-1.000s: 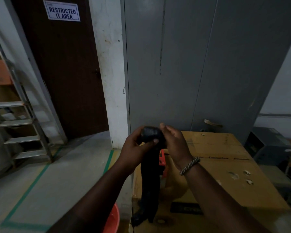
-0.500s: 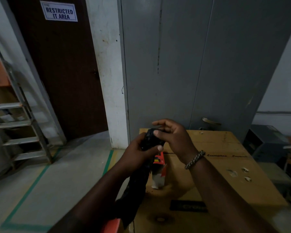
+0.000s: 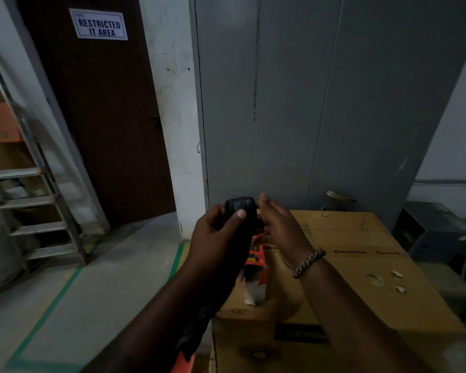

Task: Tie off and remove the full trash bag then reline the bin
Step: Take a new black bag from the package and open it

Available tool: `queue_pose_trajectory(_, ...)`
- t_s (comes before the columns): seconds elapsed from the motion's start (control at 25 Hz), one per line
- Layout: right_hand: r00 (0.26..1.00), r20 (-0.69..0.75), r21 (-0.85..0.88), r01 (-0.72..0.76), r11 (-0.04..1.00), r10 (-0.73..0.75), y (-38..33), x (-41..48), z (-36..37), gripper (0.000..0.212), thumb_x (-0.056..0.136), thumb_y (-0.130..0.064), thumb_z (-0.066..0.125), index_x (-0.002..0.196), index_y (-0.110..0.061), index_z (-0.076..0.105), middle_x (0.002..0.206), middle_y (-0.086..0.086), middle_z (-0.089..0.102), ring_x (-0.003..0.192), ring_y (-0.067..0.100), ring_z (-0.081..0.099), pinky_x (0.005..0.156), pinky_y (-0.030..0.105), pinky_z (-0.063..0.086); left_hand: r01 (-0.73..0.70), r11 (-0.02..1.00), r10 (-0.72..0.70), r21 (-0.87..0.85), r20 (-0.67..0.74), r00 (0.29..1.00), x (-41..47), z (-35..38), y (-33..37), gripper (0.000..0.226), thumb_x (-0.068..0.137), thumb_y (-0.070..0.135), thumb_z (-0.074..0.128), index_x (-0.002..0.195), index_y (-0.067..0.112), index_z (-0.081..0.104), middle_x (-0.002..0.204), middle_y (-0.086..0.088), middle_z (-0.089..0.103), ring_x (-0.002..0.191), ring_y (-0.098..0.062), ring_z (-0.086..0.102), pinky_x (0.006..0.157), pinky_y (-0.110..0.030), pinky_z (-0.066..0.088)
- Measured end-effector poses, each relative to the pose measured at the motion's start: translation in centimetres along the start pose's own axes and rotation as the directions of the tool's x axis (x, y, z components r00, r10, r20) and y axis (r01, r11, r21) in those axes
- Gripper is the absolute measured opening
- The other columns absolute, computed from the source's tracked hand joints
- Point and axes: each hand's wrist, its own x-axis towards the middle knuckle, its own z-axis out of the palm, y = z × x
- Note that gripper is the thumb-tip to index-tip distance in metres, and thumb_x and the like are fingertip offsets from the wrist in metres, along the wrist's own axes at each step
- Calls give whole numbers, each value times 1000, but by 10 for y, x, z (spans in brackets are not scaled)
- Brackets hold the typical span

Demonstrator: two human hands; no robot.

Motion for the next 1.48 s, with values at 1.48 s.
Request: queue_pose_trajectory(1.48,948,-145,-24,282,959,-282,-8,12,31,23,93,-25,70,114,-24,60,94,1,75,78,15,73,58,38,59,53,998,-54,29,36,998,-1,-36,2,20,99,33,61,109,17,69,99,-8,74,92,-27,71,78,-38,57)
